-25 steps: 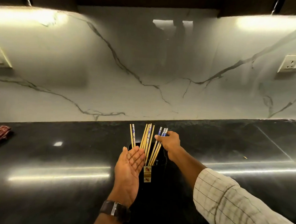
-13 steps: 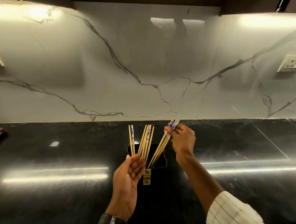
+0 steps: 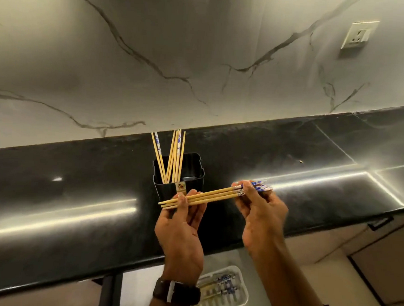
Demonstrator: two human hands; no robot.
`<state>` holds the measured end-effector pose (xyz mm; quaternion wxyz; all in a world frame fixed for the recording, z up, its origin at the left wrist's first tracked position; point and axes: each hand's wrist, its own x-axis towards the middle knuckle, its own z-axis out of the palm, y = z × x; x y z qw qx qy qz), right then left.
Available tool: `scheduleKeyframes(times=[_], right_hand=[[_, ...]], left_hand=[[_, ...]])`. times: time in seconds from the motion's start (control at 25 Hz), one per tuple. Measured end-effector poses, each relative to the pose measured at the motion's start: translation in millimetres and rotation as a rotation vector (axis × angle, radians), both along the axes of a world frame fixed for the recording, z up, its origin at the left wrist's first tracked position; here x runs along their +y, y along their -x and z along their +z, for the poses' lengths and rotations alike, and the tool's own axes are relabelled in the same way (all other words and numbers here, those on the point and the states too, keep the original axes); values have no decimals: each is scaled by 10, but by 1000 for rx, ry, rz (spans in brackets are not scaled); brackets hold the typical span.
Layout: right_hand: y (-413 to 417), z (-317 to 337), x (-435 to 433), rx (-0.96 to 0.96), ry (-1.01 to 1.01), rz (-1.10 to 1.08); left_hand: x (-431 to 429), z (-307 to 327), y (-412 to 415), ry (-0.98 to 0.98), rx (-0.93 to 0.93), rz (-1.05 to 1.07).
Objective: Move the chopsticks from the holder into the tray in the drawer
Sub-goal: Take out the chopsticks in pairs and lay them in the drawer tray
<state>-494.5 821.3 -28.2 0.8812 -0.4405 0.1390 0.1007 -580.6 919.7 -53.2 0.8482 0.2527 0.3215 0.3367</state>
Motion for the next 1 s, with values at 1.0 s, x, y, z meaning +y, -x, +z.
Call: scheduleKeyframes(times=[1.0], right_hand=[[600, -2121, -337, 935, 440, 356]], left_hand=[[-173, -1795, 793, 582, 706, 105]])
